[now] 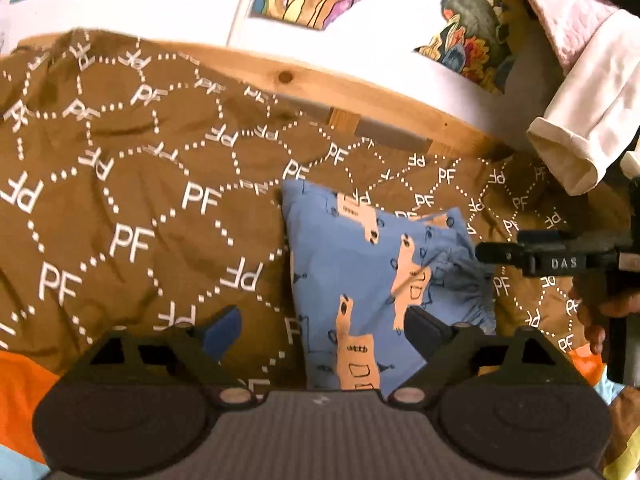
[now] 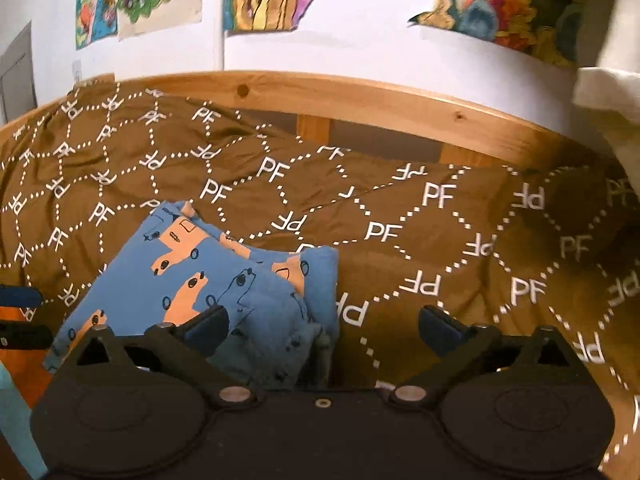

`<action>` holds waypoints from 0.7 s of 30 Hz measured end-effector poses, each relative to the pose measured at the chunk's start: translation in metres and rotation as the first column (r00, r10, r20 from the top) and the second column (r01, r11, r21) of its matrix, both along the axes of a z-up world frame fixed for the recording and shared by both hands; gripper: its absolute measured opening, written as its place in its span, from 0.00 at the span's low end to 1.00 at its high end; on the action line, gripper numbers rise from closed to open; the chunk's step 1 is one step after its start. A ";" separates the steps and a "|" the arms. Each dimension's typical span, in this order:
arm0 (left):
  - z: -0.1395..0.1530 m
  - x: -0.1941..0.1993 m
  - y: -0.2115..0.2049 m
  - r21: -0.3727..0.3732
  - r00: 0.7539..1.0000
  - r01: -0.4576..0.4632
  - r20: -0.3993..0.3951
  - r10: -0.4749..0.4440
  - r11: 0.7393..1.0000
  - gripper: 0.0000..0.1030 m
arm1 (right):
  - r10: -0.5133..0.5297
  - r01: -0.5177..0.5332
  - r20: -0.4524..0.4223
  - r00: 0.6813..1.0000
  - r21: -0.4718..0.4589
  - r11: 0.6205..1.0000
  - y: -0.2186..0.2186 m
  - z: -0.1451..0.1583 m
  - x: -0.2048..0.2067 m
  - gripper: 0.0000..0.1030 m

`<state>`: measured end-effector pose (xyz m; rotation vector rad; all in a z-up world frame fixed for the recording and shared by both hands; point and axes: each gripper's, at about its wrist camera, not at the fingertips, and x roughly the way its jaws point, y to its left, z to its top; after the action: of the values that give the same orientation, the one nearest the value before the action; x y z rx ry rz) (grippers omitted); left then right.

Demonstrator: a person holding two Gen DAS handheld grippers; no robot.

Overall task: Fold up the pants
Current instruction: 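Open both grippers and withdraw them from the folded pants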

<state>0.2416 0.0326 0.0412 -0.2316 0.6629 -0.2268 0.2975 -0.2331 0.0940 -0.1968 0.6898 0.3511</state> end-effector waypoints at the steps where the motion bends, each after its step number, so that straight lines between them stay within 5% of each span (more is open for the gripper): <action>1: 0.002 -0.001 0.000 0.008 1.000 -0.005 0.006 0.005 1.000 0.93 | -0.009 0.009 0.005 1.000 0.006 1.000 -0.001 0.000 -0.004 0.99; 5: 0.011 -0.006 -0.001 0.031 0.999 -0.034 0.034 0.033 0.999 1.00 | -0.038 0.037 0.032 0.999 0.030 0.999 -0.005 0.005 -0.019 0.99; 16: 0.027 -0.042 -0.018 0.158 0.977 -0.154 0.172 0.126 0.975 1.00 | -0.196 0.178 0.142 0.970 0.130 0.975 -0.021 0.020 -0.089 0.99; 21: 0.024 -0.065 -0.024 0.158 0.969 -0.192 0.186 0.162 0.969 1.00 | -0.216 0.186 0.184 0.959 0.165 0.969 -0.024 0.015 -0.124 0.99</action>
<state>0.1762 0.0083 0.0652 -0.0994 0.4836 -0.0149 0.1732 -0.2574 0.1091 -0.0208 0.4771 0.1817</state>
